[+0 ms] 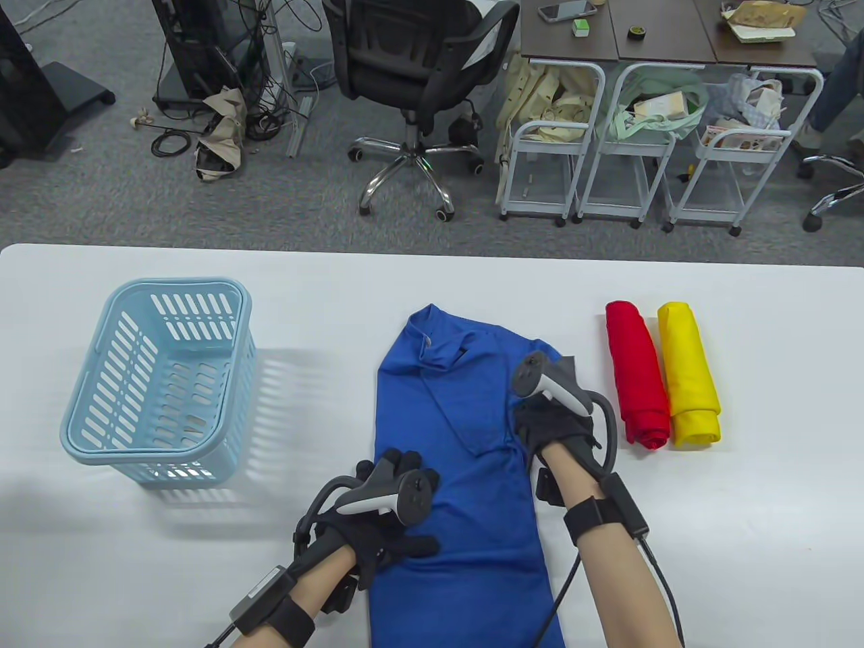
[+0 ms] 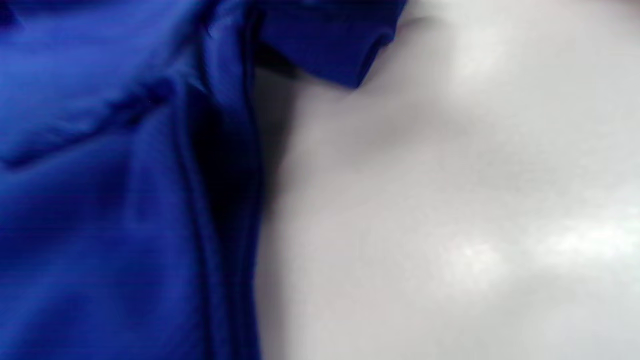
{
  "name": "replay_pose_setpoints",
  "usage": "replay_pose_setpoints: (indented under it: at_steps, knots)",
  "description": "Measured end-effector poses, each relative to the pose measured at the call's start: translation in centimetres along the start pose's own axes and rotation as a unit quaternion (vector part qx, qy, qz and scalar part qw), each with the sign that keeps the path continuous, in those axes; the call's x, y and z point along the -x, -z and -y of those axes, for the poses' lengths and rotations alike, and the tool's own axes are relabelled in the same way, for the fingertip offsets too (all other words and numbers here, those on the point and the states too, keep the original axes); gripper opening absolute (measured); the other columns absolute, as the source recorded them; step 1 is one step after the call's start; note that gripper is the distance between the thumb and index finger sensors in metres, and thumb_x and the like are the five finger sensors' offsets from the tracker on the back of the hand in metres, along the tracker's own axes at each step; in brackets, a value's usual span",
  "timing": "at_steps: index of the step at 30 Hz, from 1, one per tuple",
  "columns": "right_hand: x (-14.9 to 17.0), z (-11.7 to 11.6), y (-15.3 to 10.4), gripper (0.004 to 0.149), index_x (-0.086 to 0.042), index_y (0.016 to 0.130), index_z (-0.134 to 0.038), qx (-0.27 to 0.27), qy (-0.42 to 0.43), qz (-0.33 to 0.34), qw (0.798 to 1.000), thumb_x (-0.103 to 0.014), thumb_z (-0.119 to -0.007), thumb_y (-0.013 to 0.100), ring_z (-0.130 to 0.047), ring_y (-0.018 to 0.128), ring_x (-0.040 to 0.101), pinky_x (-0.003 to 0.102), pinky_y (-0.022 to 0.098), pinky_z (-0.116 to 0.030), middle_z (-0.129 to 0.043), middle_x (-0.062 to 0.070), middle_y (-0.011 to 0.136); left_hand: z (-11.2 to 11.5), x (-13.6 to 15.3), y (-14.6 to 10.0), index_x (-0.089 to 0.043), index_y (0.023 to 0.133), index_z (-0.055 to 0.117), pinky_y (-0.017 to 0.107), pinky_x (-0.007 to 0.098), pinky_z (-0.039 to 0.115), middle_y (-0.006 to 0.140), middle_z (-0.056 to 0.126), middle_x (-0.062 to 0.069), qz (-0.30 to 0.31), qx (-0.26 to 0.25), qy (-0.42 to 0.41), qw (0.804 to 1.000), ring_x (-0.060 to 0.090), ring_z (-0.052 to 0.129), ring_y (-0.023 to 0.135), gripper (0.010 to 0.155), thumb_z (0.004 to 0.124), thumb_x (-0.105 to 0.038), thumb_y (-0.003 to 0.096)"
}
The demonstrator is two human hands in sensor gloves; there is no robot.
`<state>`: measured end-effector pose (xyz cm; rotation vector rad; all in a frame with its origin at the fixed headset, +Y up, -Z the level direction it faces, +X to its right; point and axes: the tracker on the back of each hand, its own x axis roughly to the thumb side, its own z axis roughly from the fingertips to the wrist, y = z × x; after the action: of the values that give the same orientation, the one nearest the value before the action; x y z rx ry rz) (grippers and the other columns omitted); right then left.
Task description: Roll t-shirt into tight roll
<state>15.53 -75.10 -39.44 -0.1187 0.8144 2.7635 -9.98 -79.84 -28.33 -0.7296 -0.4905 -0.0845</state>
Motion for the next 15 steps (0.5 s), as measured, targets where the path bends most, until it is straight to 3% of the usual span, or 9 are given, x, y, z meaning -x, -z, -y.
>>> replay_pose_setpoints:
  at_steps: [3,5,8,12,15]
  knots:
    - [0.5,0.0,-2.6,0.064,-0.015,0.118,-0.016,0.025,-0.018,0.044,0.999,-0.036,-0.046,0.066,-0.012,0.112,0.044,0.057,0.078,-0.030,-0.011,0.017,0.121,-0.4,0.0,0.2,-0.034,0.104,-0.016,0.073,0.066,0.003,0.110,-0.025,0.006,0.007,-0.005,0.005,1.000,0.039,-0.017,0.103,0.090,0.036,-0.077,0.0444]
    - [0.8,-0.8,-4.1,0.062,-0.017,0.118,-0.025,0.006,-0.029,0.078,0.996,-0.036,-0.049,0.065,-0.019,0.114,0.043,0.056,0.078,-0.034,-0.019,0.015,0.122,-0.7,0.0,0.3,-0.035,0.105,-0.014,0.073,0.066,0.005,0.111,-0.023,0.005,0.013,-0.008,0.007,1.000,0.039,-0.014,0.104,0.089,0.038,-0.077,0.0452]
    - [1.4,-2.3,-5.3,0.062,-0.018,0.118,-0.024,-0.024,-0.052,0.101,0.993,-0.037,-0.049,0.065,-0.017,0.114,0.043,0.057,0.078,-0.035,-0.018,0.014,0.122,-1.9,-0.2,0.3,-0.037,0.108,-0.005,0.077,0.066,0.015,0.116,-0.013,0.005,0.009,-0.016,0.024,1.000,0.038,-0.003,0.109,0.084,0.042,-0.073,0.0480]
    - [2.9,-4.3,-4.9,0.065,-0.020,0.116,-0.014,-0.039,-0.074,0.055,0.995,-0.038,-0.048,0.064,-0.015,0.112,0.042,0.058,0.076,-0.034,-0.011,0.013,0.119,-5.7,-1.1,0.3,-0.037,0.115,0.029,0.080,0.064,0.037,0.126,0.023,0.006,-0.017,-0.058,0.009,0.998,0.038,0.033,0.116,0.068,0.050,-0.060,0.0537]
    - [3.2,-5.1,-5.4,0.066,-0.019,0.115,-0.007,-0.018,-0.065,0.053,0.996,-0.038,-0.046,0.065,-0.010,0.112,0.042,0.060,0.076,-0.029,-0.007,0.013,0.119,-8.5,-2.4,0.7,-0.032,0.114,0.046,0.079,0.061,0.050,0.122,0.056,0.008,-0.023,-0.088,0.010,0.996,0.036,0.064,0.108,0.063,0.053,-0.054,0.0550]
